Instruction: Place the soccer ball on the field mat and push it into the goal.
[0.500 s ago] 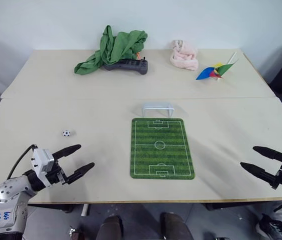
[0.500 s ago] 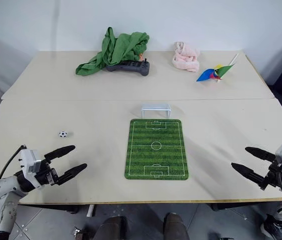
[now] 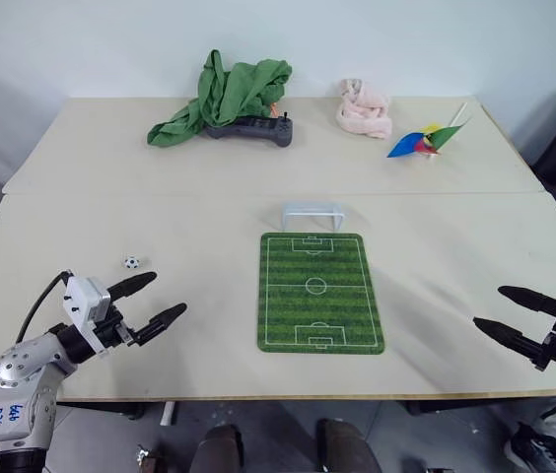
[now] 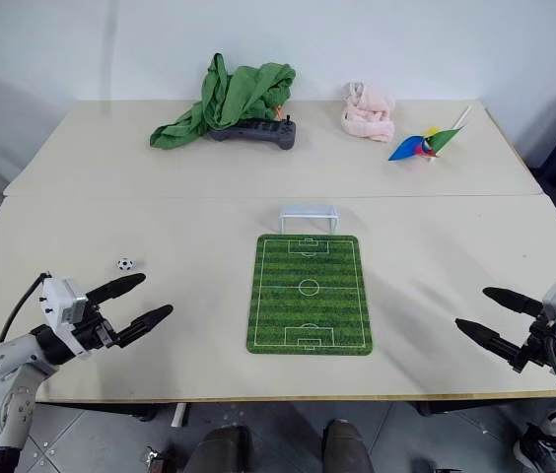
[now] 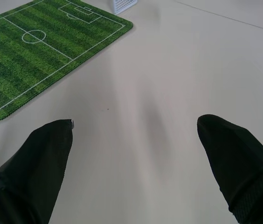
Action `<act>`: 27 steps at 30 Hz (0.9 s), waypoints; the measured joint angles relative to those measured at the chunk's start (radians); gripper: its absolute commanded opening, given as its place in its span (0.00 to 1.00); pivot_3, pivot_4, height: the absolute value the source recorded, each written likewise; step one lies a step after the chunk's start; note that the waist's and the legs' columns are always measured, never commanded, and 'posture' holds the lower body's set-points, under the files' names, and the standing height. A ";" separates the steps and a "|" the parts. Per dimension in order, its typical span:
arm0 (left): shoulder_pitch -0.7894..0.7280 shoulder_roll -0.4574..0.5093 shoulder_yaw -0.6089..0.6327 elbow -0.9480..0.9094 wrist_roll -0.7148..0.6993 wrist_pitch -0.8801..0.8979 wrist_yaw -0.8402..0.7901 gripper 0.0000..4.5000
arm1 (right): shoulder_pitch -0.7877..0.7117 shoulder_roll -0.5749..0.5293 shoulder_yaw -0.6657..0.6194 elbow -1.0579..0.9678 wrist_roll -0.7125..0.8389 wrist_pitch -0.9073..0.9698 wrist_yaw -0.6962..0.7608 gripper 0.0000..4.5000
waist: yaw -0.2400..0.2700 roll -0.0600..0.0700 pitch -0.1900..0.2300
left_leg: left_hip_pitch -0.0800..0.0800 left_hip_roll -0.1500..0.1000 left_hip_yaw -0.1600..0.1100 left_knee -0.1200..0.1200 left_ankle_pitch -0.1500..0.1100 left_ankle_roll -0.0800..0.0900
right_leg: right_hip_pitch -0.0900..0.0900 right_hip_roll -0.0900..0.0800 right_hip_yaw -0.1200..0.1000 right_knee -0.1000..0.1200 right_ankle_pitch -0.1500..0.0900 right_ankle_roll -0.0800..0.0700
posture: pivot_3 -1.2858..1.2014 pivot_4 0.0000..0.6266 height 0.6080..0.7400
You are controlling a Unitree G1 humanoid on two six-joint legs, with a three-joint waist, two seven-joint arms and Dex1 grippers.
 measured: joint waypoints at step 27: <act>-0.180 -0.086 0.072 -0.053 0.130 0.310 0.651 1.00 | -0.064 0.034 0.026 -0.021 0.021 -0.017 0.019 1.00 | 0.004 0.000 0.000 | 0.000 0.000 0.000 0.001 0.000 0.000 | 0.000 0.001 0.002 0.001 0.007 0.013 | 0.52 0.24 1.00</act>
